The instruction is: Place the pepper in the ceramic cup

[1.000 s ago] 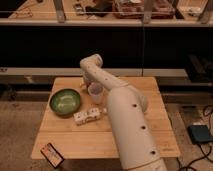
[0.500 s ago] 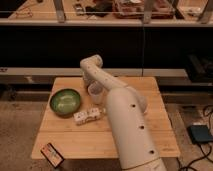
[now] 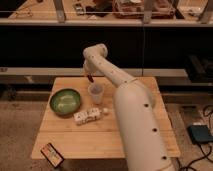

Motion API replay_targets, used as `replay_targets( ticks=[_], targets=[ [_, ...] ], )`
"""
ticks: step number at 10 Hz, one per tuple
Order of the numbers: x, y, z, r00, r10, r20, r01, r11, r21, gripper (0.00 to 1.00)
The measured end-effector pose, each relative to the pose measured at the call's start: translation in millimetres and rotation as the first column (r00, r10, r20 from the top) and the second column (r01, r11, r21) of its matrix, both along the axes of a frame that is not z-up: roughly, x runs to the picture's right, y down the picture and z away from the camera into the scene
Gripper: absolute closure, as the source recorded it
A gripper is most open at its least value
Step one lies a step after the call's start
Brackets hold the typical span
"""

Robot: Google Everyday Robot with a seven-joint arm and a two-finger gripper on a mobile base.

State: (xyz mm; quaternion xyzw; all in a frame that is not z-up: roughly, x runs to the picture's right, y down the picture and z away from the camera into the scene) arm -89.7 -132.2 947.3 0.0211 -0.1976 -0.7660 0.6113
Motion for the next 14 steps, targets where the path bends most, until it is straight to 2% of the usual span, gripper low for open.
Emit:
replay_targets(
  ticks=[1,2,4,7,8,9,10,14],
  targets=[
    [10.5,-5.2,-18.4,1.0,-0.002,0.005,0.002,1.0,0.002,1.0],
    [24.8,-3.4,-44.8,1.0,-0.016,0.013,0.016,0.9999,-0.007,1.0],
    [40.1,19.5,-76.7,0.999,-0.042,0.03,0.043,0.9981,-0.045,1.0],
    [51.1,66.1,-121.5,0.995,-0.059,0.081,0.068,0.9912,-0.113,1.0],
    [50.8,79.3,-128.6,0.993,-0.066,0.094,0.078,0.9884,-0.13,0.97],
    [50.6,89.7,-132.7,0.992,-0.073,0.104,0.087,0.9859,-0.143,0.9],
    [48.4,101.0,-134.1,0.99,-0.088,0.112,0.105,0.9823,-0.155,0.77],
    [35.4,104.9,-121.5,0.986,-0.129,0.108,0.143,0.9803,-0.136,0.38]
  ],
)
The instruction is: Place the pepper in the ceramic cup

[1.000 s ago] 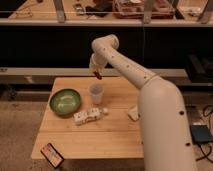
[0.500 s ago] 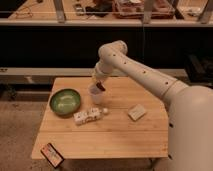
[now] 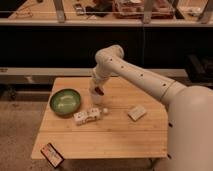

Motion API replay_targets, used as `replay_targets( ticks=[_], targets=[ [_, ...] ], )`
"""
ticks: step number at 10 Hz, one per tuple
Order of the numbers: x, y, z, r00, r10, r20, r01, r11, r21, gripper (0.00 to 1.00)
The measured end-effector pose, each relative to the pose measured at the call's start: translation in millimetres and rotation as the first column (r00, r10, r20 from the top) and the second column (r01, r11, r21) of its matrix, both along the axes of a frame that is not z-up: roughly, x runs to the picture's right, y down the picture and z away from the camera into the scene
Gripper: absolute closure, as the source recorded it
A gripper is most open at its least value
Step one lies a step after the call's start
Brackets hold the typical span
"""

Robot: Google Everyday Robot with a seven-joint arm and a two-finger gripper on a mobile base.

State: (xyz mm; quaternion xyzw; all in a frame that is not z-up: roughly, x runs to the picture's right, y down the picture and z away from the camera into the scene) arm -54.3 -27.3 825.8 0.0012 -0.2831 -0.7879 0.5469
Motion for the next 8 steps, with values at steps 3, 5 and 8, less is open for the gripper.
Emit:
replay_targets(
  ticks=[3,5,8],
  targets=[
    [-1.3,-6.0,11.1,1.0,-0.012,-0.027,0.013,0.9996,0.024,0.2],
    [0.1,-6.7,12.1,0.999,-0.013,-0.033,0.014,0.9996,0.026,0.2],
    [0.4,-6.5,12.3,0.999,-0.012,-0.033,0.013,0.9996,0.025,0.2]
  ],
)
